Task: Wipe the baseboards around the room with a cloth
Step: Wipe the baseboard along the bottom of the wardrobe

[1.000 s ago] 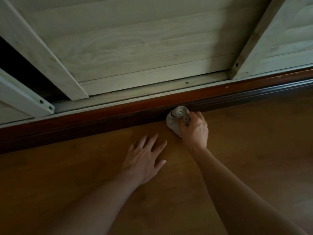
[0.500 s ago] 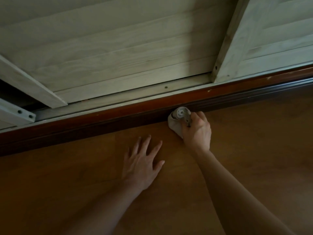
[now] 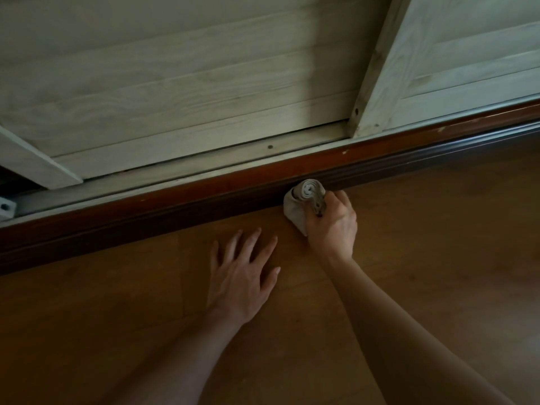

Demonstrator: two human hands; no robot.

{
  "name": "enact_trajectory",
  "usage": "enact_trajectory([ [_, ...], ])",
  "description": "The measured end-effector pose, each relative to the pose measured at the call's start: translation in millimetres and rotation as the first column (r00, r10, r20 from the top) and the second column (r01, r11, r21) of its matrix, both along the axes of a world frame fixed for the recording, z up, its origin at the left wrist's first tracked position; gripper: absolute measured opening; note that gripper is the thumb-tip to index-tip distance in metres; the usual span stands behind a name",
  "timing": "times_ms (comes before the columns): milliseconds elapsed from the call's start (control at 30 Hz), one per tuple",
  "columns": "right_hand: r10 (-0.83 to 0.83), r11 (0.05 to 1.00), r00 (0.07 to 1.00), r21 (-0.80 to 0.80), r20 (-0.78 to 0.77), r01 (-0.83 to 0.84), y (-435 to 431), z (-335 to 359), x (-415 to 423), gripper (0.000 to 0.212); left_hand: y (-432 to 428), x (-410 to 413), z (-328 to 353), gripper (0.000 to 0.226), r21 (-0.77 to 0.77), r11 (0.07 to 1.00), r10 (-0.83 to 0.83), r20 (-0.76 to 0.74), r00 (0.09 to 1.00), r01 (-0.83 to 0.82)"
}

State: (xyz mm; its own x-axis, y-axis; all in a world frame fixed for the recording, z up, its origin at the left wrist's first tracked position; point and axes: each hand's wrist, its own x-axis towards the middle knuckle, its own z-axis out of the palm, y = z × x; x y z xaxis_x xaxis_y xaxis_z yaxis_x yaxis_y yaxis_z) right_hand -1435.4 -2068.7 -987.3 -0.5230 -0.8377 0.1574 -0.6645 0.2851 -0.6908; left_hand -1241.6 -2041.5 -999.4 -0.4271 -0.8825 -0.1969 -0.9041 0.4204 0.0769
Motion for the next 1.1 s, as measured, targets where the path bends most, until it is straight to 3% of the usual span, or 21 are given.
enact_trajectory([
  [233, 0.124, 0.992, 0.991, -0.002, -0.045, -0.124, -4.8, 0.1, 6.2, 0.020, -7.6, 0.8, -12.0, 0.056, -0.071, 0.996, -0.049, -0.051, 0.998, 0.045],
  [533, -0.124, 0.991, 0.992, 0.041, -0.040, 0.125, 0.5, -0.3, -37.8, 0.019, -6.6, 2.0, -16.3, 0.058, -0.079, 0.996, -0.054, -0.063, 0.997, 0.049],
  [700, -0.024, 0.999, 0.999, 0.045, -0.023, 0.025, -0.5, 0.7, -32.5, 0.022, -6.5, 0.8, -14.8, 0.057, -0.064, 0.997, -0.044, -0.053, 0.998, 0.041],
  [867, -0.102, 0.994, 0.995, 0.041, -0.005, 0.102, 0.4, 1.6, -42.2, 0.018, -6.9, -0.8, -11.1, 0.057, -0.059, 0.998, -0.034, -0.037, 0.999, 0.031],
  [1000, 0.014, 0.999, 1.000, 0.044, -0.016, -0.013, -0.1, 3.1, -36.6, 0.016, -5.1, -2.3, -7.7, 0.057, -0.058, 0.998, -0.025, -0.040, 0.999, 0.023],
  [1100, -0.107, 0.993, 0.994, 0.044, 0.012, 0.106, 0.2, 1.7, -47.4, 0.020, -5.3, -3.1, -8.6, 0.057, -0.061, 0.998, -0.025, -0.040, 0.999, 0.022],
])
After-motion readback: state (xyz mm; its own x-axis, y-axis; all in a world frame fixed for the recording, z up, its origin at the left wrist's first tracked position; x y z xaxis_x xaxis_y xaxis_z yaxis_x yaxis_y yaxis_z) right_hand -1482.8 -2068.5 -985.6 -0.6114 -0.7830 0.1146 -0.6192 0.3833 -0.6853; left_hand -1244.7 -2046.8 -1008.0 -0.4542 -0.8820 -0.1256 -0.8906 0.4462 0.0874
